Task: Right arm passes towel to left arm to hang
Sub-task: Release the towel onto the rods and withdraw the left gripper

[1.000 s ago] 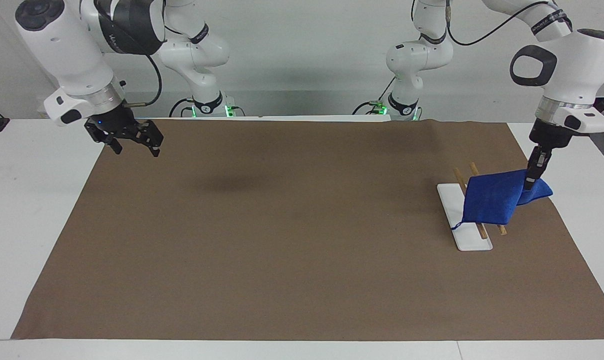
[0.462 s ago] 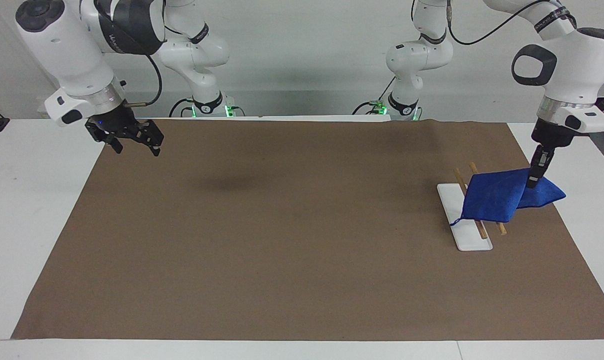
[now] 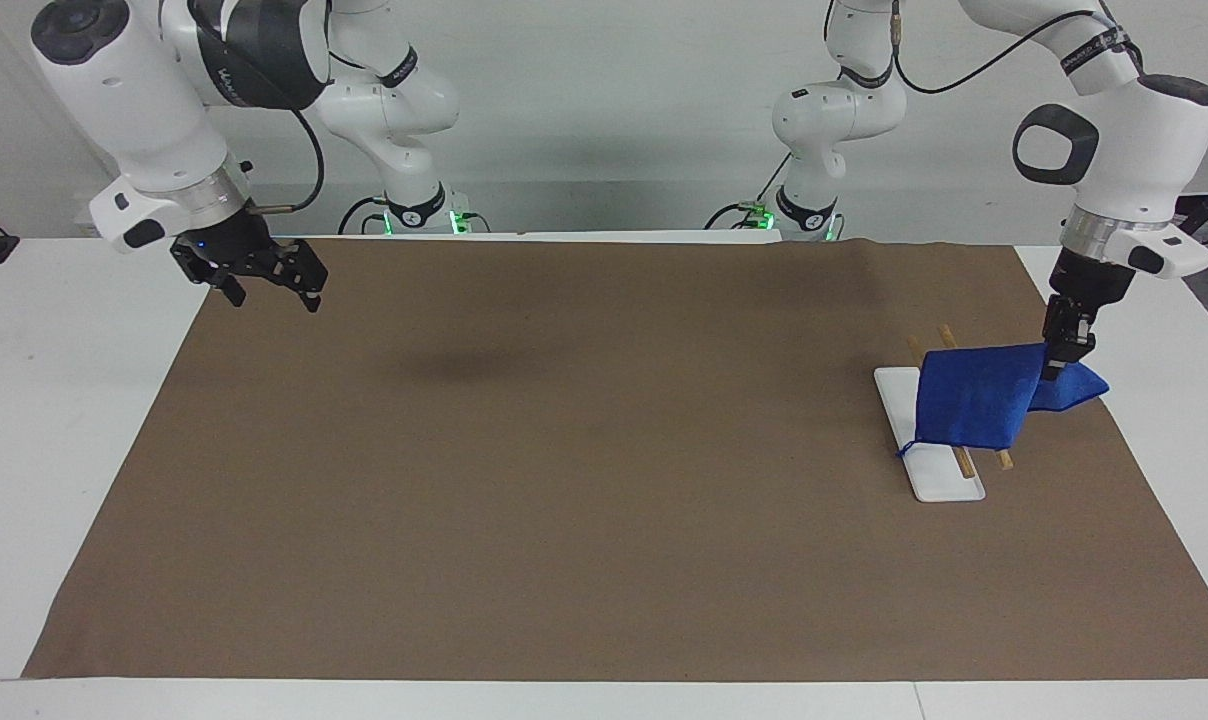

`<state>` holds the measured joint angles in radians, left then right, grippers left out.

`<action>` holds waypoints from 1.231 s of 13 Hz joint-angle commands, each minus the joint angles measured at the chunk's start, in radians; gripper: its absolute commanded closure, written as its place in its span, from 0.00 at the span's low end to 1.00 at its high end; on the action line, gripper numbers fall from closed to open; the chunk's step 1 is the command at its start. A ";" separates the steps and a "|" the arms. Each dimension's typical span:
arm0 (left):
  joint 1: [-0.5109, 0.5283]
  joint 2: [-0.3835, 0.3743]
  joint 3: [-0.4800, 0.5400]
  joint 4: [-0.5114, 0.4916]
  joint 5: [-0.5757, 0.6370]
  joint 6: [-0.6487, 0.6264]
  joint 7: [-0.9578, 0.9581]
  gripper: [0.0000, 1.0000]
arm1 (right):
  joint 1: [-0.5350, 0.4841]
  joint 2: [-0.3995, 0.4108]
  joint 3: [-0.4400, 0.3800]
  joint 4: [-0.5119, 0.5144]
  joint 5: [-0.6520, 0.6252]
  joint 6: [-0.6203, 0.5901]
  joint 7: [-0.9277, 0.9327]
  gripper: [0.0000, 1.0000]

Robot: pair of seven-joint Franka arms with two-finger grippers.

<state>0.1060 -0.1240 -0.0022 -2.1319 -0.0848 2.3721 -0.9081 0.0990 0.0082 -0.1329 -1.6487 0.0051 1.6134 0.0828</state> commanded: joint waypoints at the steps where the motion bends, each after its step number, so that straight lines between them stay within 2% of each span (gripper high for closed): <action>1: 0.026 -0.063 -0.005 -0.089 0.026 0.024 -0.020 0.96 | -0.002 -0.016 0.003 -0.014 -0.020 -0.004 0.006 0.00; 3: 0.041 -0.075 -0.005 -0.118 0.028 0.018 -0.015 0.90 | -0.002 -0.014 0.001 -0.014 -0.020 -0.004 0.006 0.00; 4: 0.043 -0.075 -0.005 -0.115 0.028 0.009 -0.009 0.61 | -0.002 -0.014 0.001 -0.014 -0.020 -0.004 0.006 0.00; 5: 0.043 -0.075 -0.005 -0.109 0.028 -0.004 -0.008 0.22 | -0.002 -0.014 -0.001 -0.014 -0.020 -0.004 0.006 0.00; 6: 0.056 -0.075 -0.004 -0.103 0.048 -0.034 -0.008 0.00 | -0.002 -0.014 -0.001 -0.014 -0.020 -0.004 0.006 0.00; 8: 0.069 -0.072 -0.002 -0.041 0.159 -0.135 0.014 0.00 | -0.002 -0.014 -0.001 -0.014 -0.020 -0.004 0.005 0.00; 11: 0.098 -0.056 -0.005 0.093 0.171 -0.322 0.190 0.00 | -0.002 -0.014 -0.001 -0.016 -0.020 -0.004 0.003 0.00; 15: 0.075 -0.023 -0.015 0.210 0.174 -0.485 0.230 0.00 | -0.002 -0.014 -0.001 -0.014 -0.020 -0.004 0.005 0.00; 16: 0.043 -0.023 -0.015 0.228 0.174 -0.525 0.262 0.00 | -0.001 -0.014 -0.002 -0.014 -0.020 -0.003 0.003 0.00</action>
<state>0.1849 -0.1740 -0.0129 -1.9622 0.0664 1.9221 -0.6792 0.0990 0.0082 -0.1361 -1.6488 0.0051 1.6133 0.0828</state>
